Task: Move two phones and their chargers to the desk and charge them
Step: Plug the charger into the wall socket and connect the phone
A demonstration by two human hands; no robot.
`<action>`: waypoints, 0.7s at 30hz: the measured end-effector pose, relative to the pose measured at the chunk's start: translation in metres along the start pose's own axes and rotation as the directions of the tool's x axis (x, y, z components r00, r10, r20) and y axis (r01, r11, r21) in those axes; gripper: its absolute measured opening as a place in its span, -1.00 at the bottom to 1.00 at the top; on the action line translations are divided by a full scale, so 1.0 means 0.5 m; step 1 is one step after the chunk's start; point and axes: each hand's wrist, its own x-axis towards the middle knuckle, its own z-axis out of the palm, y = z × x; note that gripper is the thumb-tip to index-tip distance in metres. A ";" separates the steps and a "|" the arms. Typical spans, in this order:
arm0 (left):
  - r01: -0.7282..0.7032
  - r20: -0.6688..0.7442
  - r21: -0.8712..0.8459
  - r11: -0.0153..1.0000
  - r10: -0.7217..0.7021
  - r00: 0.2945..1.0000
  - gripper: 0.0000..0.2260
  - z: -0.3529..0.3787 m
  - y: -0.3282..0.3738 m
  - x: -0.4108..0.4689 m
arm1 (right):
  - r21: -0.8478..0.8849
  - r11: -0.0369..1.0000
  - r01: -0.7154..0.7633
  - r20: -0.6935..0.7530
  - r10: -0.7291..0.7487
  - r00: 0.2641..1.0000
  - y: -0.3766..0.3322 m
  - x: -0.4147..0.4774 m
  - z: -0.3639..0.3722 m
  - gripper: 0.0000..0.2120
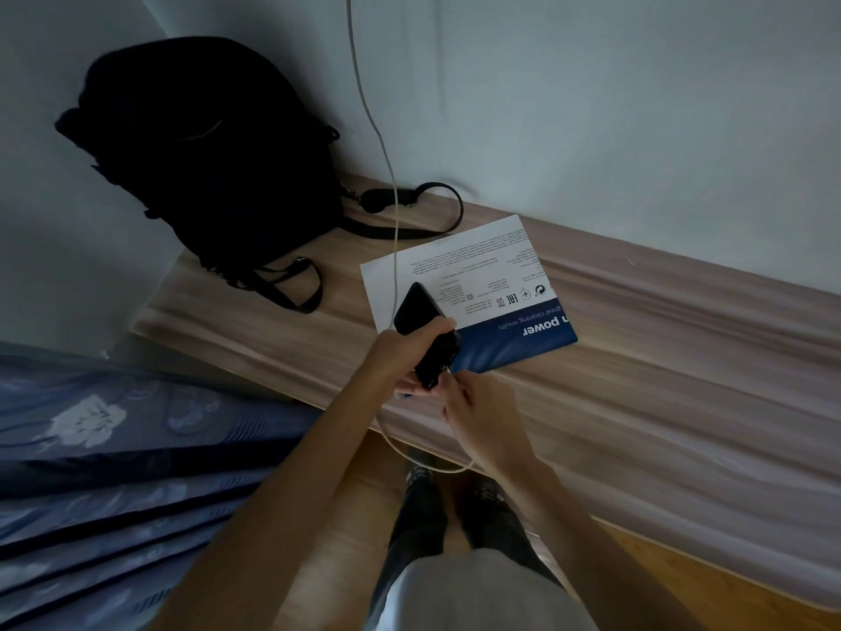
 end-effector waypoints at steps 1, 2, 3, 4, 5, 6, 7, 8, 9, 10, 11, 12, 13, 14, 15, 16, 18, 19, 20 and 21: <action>-0.007 -0.021 0.001 1.000 0.007 1.000 -0.44 0.001 -0.001 -0.001 | -0.029 1.000 0.003 0.011 -0.003 1.000 -0.002 0.000 -0.002 -0.62; -0.015 -0.039 0.002 1.000 0.015 0.999 -0.46 0.003 -0.002 -0.001 | -0.047 0.999 -0.001 0.023 0.002 1.000 -0.003 0.002 -0.003 -0.61; -0.025 -0.055 -0.001 1.000 0.025 0.998 -0.48 0.004 -0.003 -0.001 | -0.062 0.998 -0.011 0.033 0.013 0.999 -0.003 0.005 -0.004 -0.60; -0.035 -0.072 -0.002 0.999 0.035 0.997 -0.50 0.005 -0.003 -0.001 | -0.080 0.997 -0.022 0.046 0.026 0.999 -0.002 0.009 -0.004 -0.59; -0.043 -0.091 0.007 0.999 0.044 0.995 -0.52 0.007 -0.004 -0.003 | -0.099 0.994 -0.037 0.063 0.043 0.997 -0.002 0.013 -0.004 -0.59; -0.050 -0.109 0.028 0.998 0.053 0.993 -0.53 0.008 -0.004 -0.005 | -0.111 0.992 -0.053 0.078 0.062 0.995 -0.001 0.017 -0.004 -0.59; -0.056 -0.121 0.051 0.997 0.062 0.991 -0.52 0.008 -0.003 -0.007 | -0.111 0.992 -0.068 0.088 0.078 0.993 0.001 0.020 -0.003 -0.59; -0.060 -0.127 0.068 0.996 0.068 0.990 -0.50 0.009 -0.003 -0.010 | -0.100 0.992 -0.079 0.095 0.088 0.992 0.002 0.021 0.000 -0.60; -0.063 -0.129 0.077 0.995 0.072 0.989 -0.48 0.009 -0.002 -0.013 | -0.086 0.993 -0.084 0.100 0.092 0.991 0.003 0.020 0.002 -0.60; -0.065 -0.132 0.082 0.994 0.076 0.988 -0.45 0.009 -0.002 -0.015 | -0.071 0.994 -0.084 0.101 0.091 0.991 0.004 0.020 0.005 -0.59; -0.068 -0.137 0.086 0.994 0.080 0.987 -0.43 0.008 -0.003 -0.017 | -0.059 0.995 -0.082 0.099 0.087 0.991 0.005 0.018 0.007 -0.59; -0.077 -0.141 0.091 0.993 0.089 0.986 -0.41 0.009 -0.005 -0.018 | -0.050 0.995 -0.081 0.096 0.085 0.992 0.006 0.018 0.008 -0.59; -0.088 -0.145 0.102 0.991 0.102 0.984 -0.39 0.010 -0.007 -0.019 | -0.042 0.996 -0.085 0.095 0.088 0.992 0.007 0.018 0.010 -0.59; -0.102 -0.148 0.120 0.988 0.119 0.982 -0.38 0.011 -0.010 -0.019 | -0.034 0.995 -0.090 0.099 0.093 0.991 0.008 0.017 0.011 -0.60; -0.117 -0.151 0.144 0.983 0.138 0.979 -0.37 0.013 -0.014 -0.018 | -0.024 0.995 -0.098 0.106 0.100 0.989 0.009 0.016 0.014 -0.60; -0.133 -0.154 0.170 0.976 0.160 0.975 -0.37 0.015 -0.019 -0.016 | -0.007 0.994 -0.113 0.113 0.113 0.987 0.011 0.014 0.017 -0.61; -0.159 -0.159 0.225 0.961 0.197 0.967 -0.37 0.020 -0.028 -0.013 | 0.047 0.985 -0.167 0.125 0.161 0.979 0.016 0.008 0.024 -0.64; -0.167 -0.161 0.255 0.953 0.212 0.964 -0.36 0.022 -0.031 -0.011 | 0.067 0.978 -0.195 0.134 0.185 0.974 0.019 0.004 0.027 -0.64; -0.172 -0.160 0.285 0.943 0.224 0.961 -0.34 0.025 -0.034 -0.010 | 0.072 0.974 -0.215 0.146 0.203 0.968 0.022 0.002 0.031 -0.63; -0.179 -0.157 0.312 0.933 0.236 0.959 -0.33 0.029 -0.037 -0.010 | 0.067 0.971 -0.230 0.160 0.217 0.963 0.026 -0.002 0.034 -0.63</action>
